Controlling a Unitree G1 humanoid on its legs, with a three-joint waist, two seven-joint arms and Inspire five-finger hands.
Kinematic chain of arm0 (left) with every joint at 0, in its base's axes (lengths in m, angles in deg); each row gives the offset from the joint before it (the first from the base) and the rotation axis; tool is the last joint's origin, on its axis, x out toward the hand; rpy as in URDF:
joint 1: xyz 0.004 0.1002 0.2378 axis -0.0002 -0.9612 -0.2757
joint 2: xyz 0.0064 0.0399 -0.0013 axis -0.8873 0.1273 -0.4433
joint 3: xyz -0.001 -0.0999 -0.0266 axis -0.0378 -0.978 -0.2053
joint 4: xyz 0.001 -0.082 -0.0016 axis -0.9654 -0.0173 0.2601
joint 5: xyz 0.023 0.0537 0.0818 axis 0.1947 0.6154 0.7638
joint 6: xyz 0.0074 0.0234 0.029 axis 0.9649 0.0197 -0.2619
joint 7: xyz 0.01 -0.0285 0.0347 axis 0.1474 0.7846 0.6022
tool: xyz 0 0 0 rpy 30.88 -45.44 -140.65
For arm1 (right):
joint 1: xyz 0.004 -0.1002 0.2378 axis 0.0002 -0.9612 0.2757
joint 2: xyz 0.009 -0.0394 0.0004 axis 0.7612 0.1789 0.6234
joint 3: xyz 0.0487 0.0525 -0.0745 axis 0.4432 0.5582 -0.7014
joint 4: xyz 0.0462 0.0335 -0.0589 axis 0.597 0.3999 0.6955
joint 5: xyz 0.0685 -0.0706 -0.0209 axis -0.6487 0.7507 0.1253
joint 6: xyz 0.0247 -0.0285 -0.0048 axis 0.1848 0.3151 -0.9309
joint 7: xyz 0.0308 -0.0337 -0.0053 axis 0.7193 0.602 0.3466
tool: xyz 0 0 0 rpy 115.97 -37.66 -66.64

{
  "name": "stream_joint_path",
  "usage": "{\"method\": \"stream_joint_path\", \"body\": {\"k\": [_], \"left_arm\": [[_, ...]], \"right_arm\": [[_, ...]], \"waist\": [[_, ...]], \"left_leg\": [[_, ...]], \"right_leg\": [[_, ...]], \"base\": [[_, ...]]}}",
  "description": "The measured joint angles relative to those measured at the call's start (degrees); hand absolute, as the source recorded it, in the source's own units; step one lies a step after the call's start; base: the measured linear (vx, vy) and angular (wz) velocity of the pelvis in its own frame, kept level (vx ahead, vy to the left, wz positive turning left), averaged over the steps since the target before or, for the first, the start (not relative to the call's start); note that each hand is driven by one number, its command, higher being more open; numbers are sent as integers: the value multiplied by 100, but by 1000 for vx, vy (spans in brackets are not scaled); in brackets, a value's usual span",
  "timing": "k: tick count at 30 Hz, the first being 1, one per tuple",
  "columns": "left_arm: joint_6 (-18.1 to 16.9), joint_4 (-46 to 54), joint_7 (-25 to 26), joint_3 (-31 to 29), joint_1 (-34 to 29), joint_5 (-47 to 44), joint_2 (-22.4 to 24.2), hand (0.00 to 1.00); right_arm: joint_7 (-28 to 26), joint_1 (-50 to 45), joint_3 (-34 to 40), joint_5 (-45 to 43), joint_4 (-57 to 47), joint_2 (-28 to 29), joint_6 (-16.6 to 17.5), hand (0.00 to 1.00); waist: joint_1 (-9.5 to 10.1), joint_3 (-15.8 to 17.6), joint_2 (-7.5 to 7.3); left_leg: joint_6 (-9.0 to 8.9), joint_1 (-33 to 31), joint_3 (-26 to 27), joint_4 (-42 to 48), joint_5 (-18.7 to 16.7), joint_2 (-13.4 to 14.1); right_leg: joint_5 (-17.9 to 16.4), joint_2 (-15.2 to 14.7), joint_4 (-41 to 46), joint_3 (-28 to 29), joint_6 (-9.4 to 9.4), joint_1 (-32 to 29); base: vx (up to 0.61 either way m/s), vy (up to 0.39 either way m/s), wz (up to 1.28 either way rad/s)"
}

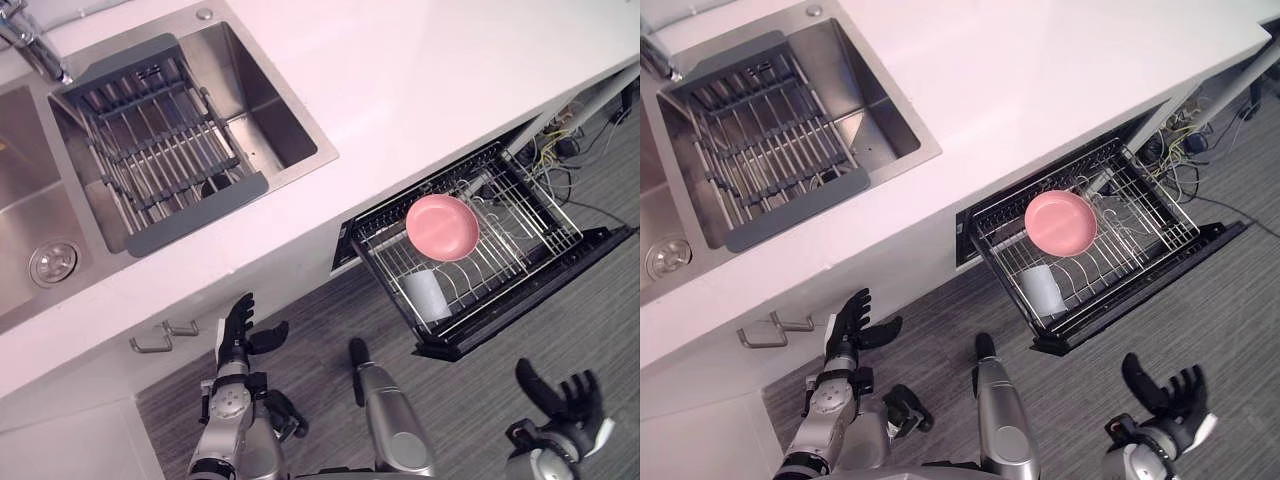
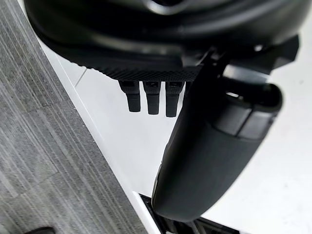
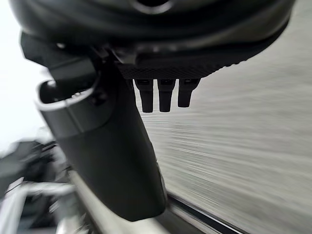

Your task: Walk over to the sink, pick up the cup, carry it to the dishwasher, place the cup inside the dishwasher, then close the dishwasher door

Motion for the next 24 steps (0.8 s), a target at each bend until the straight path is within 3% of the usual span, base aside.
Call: {"method": "stream_joint_path", "body": {"k": [4, 10, 13, 18, 22, 24], "left_arm": [[-7, 0, -4, 41, 40, -4, 38, 90], [-24, 1, 0, 63, 329, -65, -33, 90], [-81, 208, 0, 226, 408, -77, -129, 90], [-247, 470, 12, 244, 569, -286, -108, 90], [-266, 470, 6, 268, 561, -284, -89, 90], [-265, 452, 1, 270, 556, -284, -21, 90]], "right_arm": [[-196, 571, -364, -536, 23, -219, 87, 90], [54, 1306, -579, -480, -31, -587, 101, 90], [162, 1757, -1223, -336, -97, -784, 57, 90], [389, 3089, -1840, -37, -2, -1648, -477, 90], [203, 3728, -2755, 671, 333, -2181, -799, 90], [-100, 3824, -3114, 1175, 260, -2361, -739, 90]], "waist": [[85, 79, 90], [240, 287, 233], [303, 309, 269], [564, 431, 493], [576, 443, 507], [559, 447, 498]], "left_leg": [[9, -154, -18, -24, 8, -33], [102, -594, -252, -224, 271, -210], [136, -784, -363, -332, 370, -294], [125, -922, -539, -670, 677, -447], [38, -936, -772, -893, 903, -466], [14, -872, -900, -981, 969, -466]], "right_leg": [[46, -86, 7, -112, -13, -163], [202, -281, -109, -328, 56, -425], [290, -369, -242, -425, 77, -505], [464, -466, -525, -616, 67, -504], [469, -468, -533, -848, 60, -454], [469, -464, -534, -959, 60, -336]], "base": [[-6, -12, 2], [21, -17, 23], [-2, -11, 22], [-11, -46, 21], [27, -103, 26], [21, -86, 30]]}}
